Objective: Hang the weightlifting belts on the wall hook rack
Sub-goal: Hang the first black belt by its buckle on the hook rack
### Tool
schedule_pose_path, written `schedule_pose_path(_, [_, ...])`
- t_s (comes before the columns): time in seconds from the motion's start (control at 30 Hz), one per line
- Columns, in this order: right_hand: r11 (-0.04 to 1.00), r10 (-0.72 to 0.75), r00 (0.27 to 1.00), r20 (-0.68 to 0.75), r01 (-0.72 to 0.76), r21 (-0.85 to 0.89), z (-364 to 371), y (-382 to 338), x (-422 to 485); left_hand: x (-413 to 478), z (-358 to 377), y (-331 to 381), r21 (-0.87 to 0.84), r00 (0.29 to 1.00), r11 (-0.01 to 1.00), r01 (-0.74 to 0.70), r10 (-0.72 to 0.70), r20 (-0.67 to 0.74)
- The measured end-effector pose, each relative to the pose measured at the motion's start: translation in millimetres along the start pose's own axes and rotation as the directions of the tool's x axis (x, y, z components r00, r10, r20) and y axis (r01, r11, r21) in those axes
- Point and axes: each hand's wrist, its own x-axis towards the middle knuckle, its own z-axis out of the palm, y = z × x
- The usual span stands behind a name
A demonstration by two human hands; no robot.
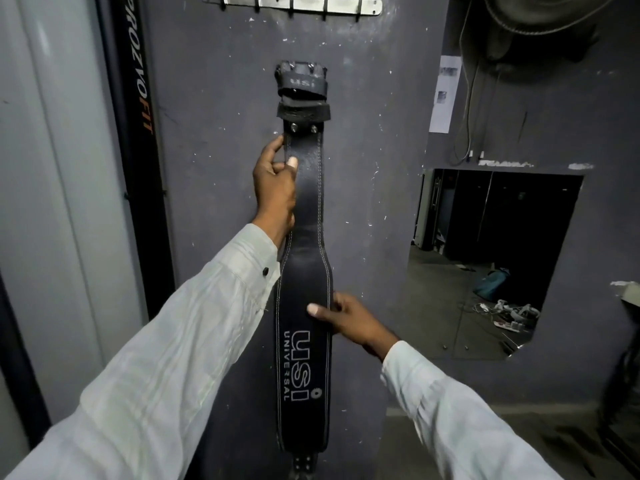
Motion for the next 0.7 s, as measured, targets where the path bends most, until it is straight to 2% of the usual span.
schedule_pose_path(0.13, [0.982, -0.187, 0.962, -0.199, 0.187, -0.020, -21.0, -84.1, 37.2, -15.1, 7.4, -8.4, 0.016, 0.992, 1.000, -0.021, 0.019, 0.126])
schedule_pose_path(0.27, [0.948, -0.309, 0.928, -0.206, 0.318, 0.009, -38.2, -151.3, 52.0, -24.7, 6.4, -6.1, 0.048, 0.982, 0.998, -0.039, 0.029, 0.185])
schedule_pose_path(0.43, [0.919, -0.389, 0.867, -0.310, 0.390, -0.061, -46.9, -173.5, 56.1, -37.2, -14.7, 0.7, 0.283, 0.933, 0.948, -0.144, 0.035, 0.357])
schedule_pose_path(0.5, [0.901, -0.419, 0.829, -0.370, 0.431, -0.054, -45.3, -170.4, 57.8, -41.5, -28.8, -0.7, 0.326, 0.876, 0.937, -0.124, -0.051, 0.480])
schedule_pose_path(0.53, [0.891, -0.430, 0.808, -0.402, 0.451, -0.047, -45.2, -170.2, 58.8, -44.9, -38.3, -7.4, 0.322, 0.815, 0.946, -0.046, -0.151, 0.559])
schedule_pose_path(0.6, [0.886, -0.430, 0.778, -0.458, 0.462, -0.048, -46.8, -171.7, 61.0, -61.0, -58.5, -25.5, 0.374, 0.640, 0.922, 0.101, -0.348, 0.685])
schedule_pose_path(0.63, [0.889, -0.423, 0.769, -0.480, 0.455, -0.054, -47.2, -173.6, 62.1, -69.5, -65.7, -35.6, 0.417, 0.588, 0.902, 0.110, -0.398, 0.705])
schedule_pose_path(0.67, [0.892, -0.415, 0.764, -0.493, 0.448, -0.057, -46.4, -174.0, 63.4, -77.1, -69.3, -44.0, 0.438, 0.587, 0.894, 0.097, -0.407, 0.700])
schedule_pose_path(0.7, [0.895, -0.411, 0.759, -0.505, 0.442, -0.063, -44.3, -172.9, 64.7, -84.1, -69.9, -48.1, 0.444, 0.622, 0.892, 0.086, -0.396, 0.675])
